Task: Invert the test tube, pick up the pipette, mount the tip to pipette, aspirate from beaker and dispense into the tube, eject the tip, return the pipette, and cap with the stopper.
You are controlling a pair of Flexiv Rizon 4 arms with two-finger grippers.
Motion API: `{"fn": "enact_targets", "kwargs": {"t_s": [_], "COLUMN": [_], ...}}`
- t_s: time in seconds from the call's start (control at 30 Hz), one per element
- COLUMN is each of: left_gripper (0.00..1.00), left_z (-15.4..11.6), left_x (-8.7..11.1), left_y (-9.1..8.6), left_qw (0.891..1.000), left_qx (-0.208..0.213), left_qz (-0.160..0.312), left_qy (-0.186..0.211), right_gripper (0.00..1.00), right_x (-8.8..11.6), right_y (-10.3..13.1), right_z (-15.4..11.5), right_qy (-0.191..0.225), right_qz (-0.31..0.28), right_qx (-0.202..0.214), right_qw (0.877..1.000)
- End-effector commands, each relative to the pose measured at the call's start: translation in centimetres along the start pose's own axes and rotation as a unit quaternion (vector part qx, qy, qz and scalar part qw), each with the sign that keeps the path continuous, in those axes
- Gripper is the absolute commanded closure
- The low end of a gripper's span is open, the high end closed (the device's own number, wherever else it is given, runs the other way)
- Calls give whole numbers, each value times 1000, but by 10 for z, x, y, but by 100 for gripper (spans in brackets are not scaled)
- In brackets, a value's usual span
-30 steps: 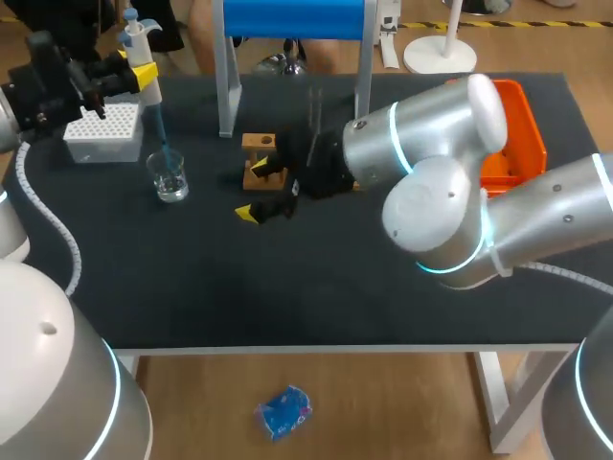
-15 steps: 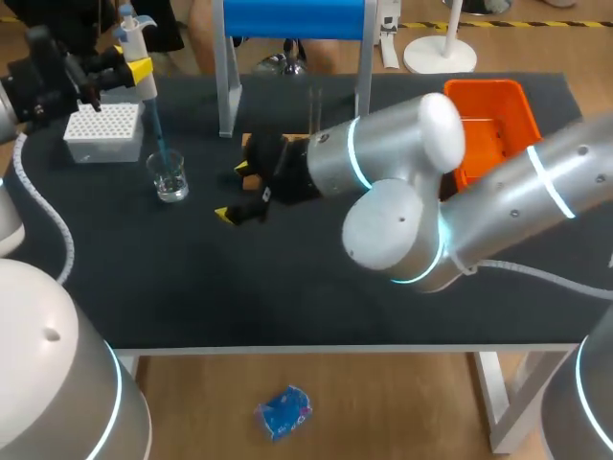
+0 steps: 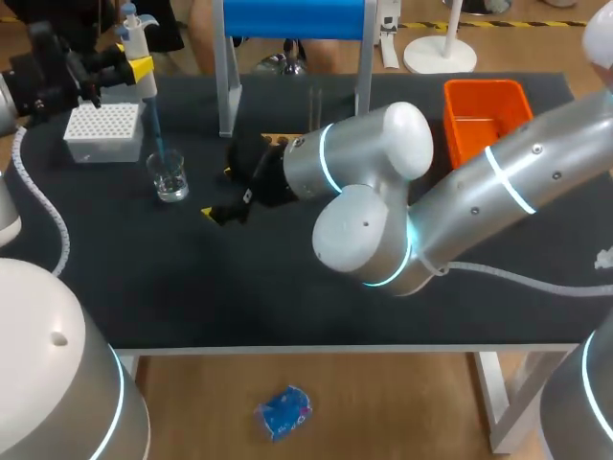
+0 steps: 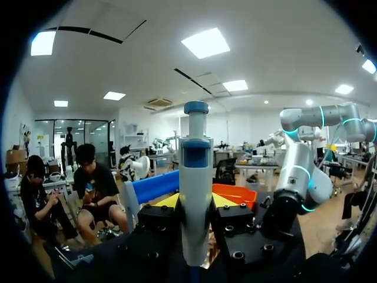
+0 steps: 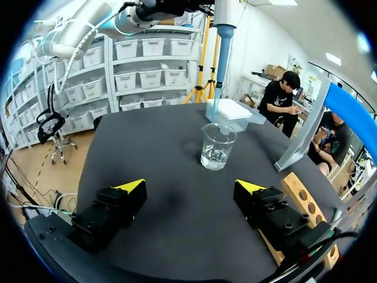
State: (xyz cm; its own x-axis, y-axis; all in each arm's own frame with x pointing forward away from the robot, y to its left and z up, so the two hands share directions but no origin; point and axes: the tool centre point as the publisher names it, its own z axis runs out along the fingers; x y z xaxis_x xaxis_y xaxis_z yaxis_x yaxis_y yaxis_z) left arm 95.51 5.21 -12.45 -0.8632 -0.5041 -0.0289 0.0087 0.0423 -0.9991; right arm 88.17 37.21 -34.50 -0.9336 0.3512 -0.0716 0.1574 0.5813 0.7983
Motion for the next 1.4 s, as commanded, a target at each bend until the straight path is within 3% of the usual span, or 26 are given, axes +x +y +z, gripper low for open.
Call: {"fn": "enact_targets", "kwargs": {"t_s": [0.03,0.4,0.93,1.4], "left_gripper": [100,100,100,100], "left_z": [2,7,10,9], "left_x": [-5,-12,-38,-46], "left_y": [1,10,30,56], "left_qw": [1000,1000,1000,999], "left_qx": [2,7,5,13], "left_qz": [1,0,2,-28], "left_qy": [4,4,-4,-15], "right_gripper": [0,0,0,0], "right_x": [-2,-2,-2,-2], "right_y": [-6,-6,-6,-6], "right_z": [8,8,8,8], "right_qy": [4,4,4,4], "right_qz": [1,1,1,1], "right_qx": [-15,-15,-15,-15], "right_qw": [1000,1000,1000,1000]}}
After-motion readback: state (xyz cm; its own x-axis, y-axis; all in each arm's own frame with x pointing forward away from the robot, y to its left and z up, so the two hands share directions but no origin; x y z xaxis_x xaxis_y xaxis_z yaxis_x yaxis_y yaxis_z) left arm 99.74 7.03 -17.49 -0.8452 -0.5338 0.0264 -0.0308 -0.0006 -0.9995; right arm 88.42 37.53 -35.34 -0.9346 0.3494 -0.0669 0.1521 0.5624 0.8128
